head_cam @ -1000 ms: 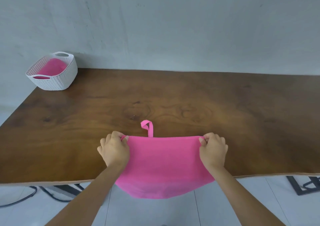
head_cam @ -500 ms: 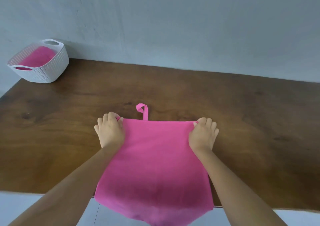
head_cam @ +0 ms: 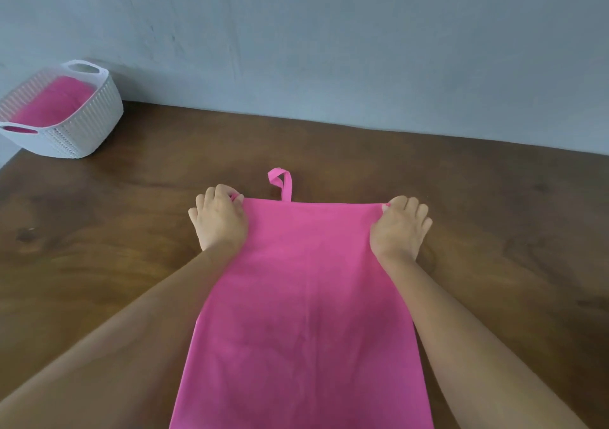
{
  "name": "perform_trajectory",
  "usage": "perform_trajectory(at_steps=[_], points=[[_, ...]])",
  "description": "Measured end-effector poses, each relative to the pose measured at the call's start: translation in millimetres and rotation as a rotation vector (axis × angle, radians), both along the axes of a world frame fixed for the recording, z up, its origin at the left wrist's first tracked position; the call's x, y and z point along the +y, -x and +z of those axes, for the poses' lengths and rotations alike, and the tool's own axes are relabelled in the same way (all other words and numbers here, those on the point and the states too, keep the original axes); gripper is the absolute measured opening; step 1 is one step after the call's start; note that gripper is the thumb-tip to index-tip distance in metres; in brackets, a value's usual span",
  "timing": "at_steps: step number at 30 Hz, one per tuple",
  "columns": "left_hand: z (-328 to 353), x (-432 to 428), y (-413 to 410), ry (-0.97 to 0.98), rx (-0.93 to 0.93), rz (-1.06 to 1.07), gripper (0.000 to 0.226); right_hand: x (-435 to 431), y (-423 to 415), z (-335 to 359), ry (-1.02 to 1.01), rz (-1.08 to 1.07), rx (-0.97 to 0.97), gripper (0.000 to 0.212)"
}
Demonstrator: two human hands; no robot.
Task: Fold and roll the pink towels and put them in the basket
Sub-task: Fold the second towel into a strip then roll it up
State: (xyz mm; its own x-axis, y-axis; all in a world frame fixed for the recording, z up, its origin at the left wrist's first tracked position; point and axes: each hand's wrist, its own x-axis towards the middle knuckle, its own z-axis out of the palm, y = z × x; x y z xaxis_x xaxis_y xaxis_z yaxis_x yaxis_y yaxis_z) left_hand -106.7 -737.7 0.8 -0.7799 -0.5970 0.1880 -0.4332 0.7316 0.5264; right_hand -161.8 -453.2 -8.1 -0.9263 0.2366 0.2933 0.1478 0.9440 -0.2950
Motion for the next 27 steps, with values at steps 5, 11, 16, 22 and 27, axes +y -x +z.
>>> perform_trajectory(at_steps=[5,11,16,22,27], points=[[2.4,-9.4,43.3,-0.012,0.003,-0.019,0.012,-6.4,37.1,1.6,0.006,-0.002,0.003,0.010],[0.8,-22.9,99.1,-0.006,0.002,-0.064,0.013,-14.3,83.7,3.3,-0.030,-0.014,-0.019,0.013],[1.1,-30.8,146.6,-0.011,-0.001,-0.085,0.013,-21.1,127.1,1.2,-0.051,-0.029,-0.018,0.016],[-1.9,-40.4,197.6,-0.011,0.023,-0.103,0.014,-28.4,173.4,1.1,-0.066,-0.066,-0.034,0.021],[-0.1,-48.7,232.0,-0.074,0.058,-0.077,0.016,-35.3,208.0,4.0,-0.057,-0.071,-0.046,0.024]])
